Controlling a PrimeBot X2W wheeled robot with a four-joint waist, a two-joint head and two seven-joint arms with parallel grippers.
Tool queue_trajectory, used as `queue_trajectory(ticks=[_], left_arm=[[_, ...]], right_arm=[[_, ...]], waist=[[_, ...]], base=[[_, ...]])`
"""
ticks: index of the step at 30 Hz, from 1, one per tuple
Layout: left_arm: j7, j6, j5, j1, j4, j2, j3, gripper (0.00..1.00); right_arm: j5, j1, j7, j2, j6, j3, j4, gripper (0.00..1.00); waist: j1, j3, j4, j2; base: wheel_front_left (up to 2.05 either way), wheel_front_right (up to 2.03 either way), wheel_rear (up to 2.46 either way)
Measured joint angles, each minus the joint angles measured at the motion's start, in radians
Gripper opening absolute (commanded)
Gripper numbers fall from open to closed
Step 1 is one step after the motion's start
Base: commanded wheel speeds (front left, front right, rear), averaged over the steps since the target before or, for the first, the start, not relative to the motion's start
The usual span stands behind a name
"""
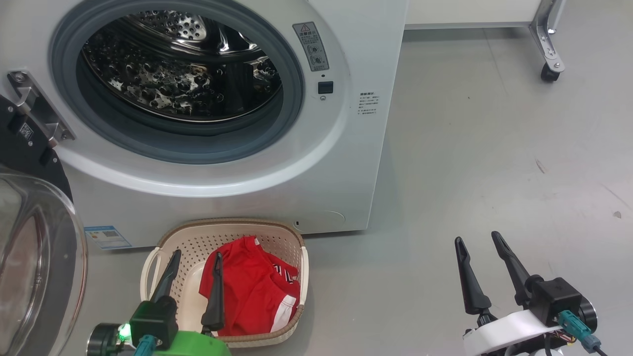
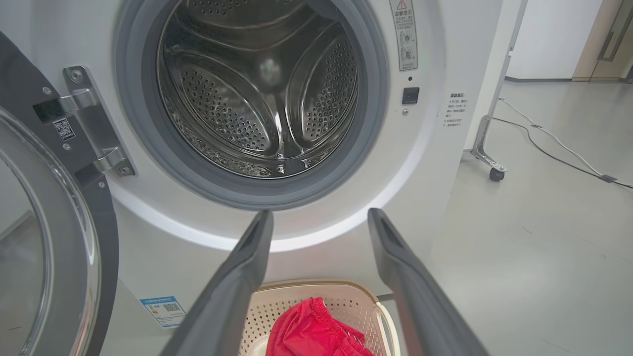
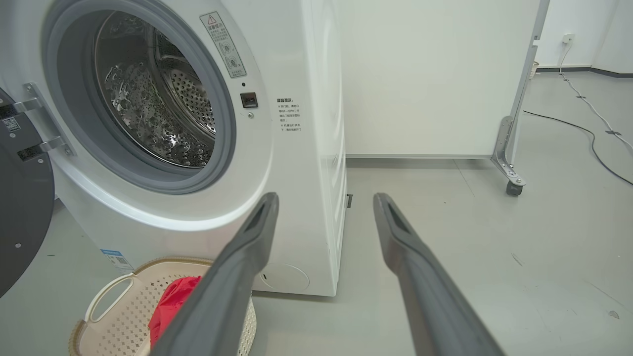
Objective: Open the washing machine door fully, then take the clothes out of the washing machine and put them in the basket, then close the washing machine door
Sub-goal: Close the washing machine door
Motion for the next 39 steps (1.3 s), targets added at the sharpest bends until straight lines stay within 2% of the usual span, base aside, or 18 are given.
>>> queue_trajectory(ticks=[14,39], left_arm=[[0.016,0.001,0.006,0.004,-0.011,0.001,0.004,1.0],[0.033,0.002,0.017,0.015,-0.039,0.002,-0.003,1.0]], right_arm=[[0.0,0.0,0.0,0.001,-0.006,0.002,0.0,1.0],[0.0,0.001,0.0,0.002,-0.009,0.004,0.0,1.0]], waist=[[0.0,-0.01,-0.001,0.0],[0.0,-0.008,0.004,0.0]], base=[[-0.5,0.5,0.0],[-0.92,0.92,0.0]])
